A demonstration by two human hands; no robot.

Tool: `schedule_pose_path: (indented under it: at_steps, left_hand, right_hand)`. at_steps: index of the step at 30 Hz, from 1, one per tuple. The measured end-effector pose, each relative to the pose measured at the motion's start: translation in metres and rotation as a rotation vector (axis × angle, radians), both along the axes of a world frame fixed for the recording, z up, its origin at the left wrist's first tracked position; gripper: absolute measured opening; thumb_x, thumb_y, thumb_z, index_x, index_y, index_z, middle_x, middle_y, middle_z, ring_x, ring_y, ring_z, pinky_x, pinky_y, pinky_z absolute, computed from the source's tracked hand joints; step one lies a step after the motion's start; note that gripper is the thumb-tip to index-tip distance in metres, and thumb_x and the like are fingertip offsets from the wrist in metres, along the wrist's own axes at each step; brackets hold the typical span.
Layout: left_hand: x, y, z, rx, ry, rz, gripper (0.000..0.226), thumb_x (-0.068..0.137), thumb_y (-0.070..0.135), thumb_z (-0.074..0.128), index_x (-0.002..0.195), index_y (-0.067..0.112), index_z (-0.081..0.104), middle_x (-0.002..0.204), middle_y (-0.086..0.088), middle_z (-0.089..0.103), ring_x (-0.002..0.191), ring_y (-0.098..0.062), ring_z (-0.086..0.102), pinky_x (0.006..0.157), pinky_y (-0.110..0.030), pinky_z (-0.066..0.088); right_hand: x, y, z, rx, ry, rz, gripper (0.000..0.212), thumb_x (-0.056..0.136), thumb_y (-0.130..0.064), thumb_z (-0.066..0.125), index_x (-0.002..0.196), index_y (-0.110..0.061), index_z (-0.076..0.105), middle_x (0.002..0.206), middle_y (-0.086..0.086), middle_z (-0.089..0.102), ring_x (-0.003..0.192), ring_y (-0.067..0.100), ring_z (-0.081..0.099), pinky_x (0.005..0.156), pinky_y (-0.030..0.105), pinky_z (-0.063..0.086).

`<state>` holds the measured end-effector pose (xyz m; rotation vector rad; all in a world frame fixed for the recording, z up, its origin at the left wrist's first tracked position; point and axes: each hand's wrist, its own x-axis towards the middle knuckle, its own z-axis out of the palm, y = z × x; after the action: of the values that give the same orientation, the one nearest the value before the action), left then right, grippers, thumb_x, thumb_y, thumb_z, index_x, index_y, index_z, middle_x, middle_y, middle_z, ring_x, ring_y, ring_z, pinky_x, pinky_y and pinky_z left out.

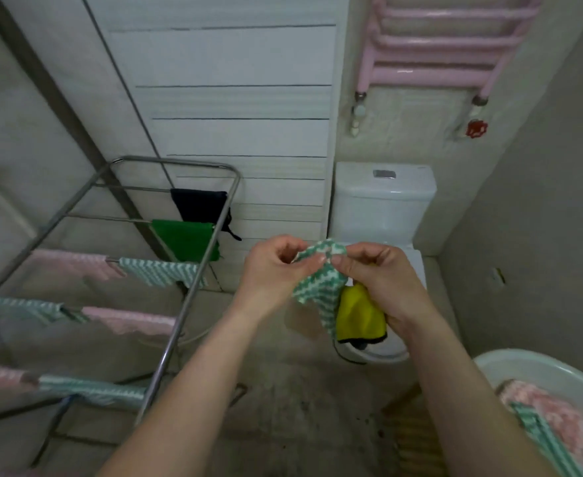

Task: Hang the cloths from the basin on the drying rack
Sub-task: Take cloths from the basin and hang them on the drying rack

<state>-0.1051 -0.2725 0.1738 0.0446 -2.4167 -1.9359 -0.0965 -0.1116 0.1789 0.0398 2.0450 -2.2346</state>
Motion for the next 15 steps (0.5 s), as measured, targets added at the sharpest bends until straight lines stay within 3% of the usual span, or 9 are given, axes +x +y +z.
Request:
schedule_pose_path:
  at_steps: [4,8,12,15]
  left_hand:
    - [-0.001,-0.056,0.001,-0.061,0.045,0.076,0.005,0.079,0.005,0.073,0.084,0.005,0.073,0.082,-0.010,0.072,0.074,-0.015,0.064,0.074,-0.030,0.052]
    - [-0.007,-0.108,0.005,-0.130,0.121,0.137,0.003,0.086,0.007,0.064,0.086,0.010,0.066,0.084,-0.006,0.069,0.081,-0.018,0.064,0.076,-0.031,0.050]
    - [-0.012,-0.146,0.018,0.062,0.118,0.172,0.014,0.092,0.003,0.053,0.086,0.014,0.058,0.079,-0.005,0.058,0.074,-0.015,0.052,0.071,-0.032,0.042]
    - [-0.019,-0.167,0.024,0.179,0.061,0.153,0.028,0.096,0.007,0.049,0.080,0.028,0.060,0.084,-0.008,0.057,0.080,-0.023,0.052,0.074,-0.040,0.042]
  right_hand:
    - [-0.018,-0.048,0.006,0.121,0.036,0.001,0.022,0.077,-0.016,0.078,0.071,0.001,0.065,0.072,0.010,0.064,0.065,0.015,0.060,0.061,0.025,0.052]
    - [-0.033,-0.098,0.012,0.064,0.012,0.077,0.025,0.078,-0.004,0.074,0.060,-0.008,0.057,0.084,0.006,0.071,0.078,0.015,0.067,0.076,0.034,0.054]
    - [-0.054,-0.137,0.023,0.138,0.009,0.353,0.026,0.081,-0.004,0.072,0.063,-0.012,0.054,0.071,0.014,0.057,0.066,0.022,0.055,0.063,0.032,0.046]
    - [-0.071,-0.143,0.028,0.175,-0.003,0.516,0.015,0.079,-0.009,0.075,0.079,-0.010,0.061,0.084,0.024,0.066,0.078,0.028,0.063,0.075,0.037,0.054]
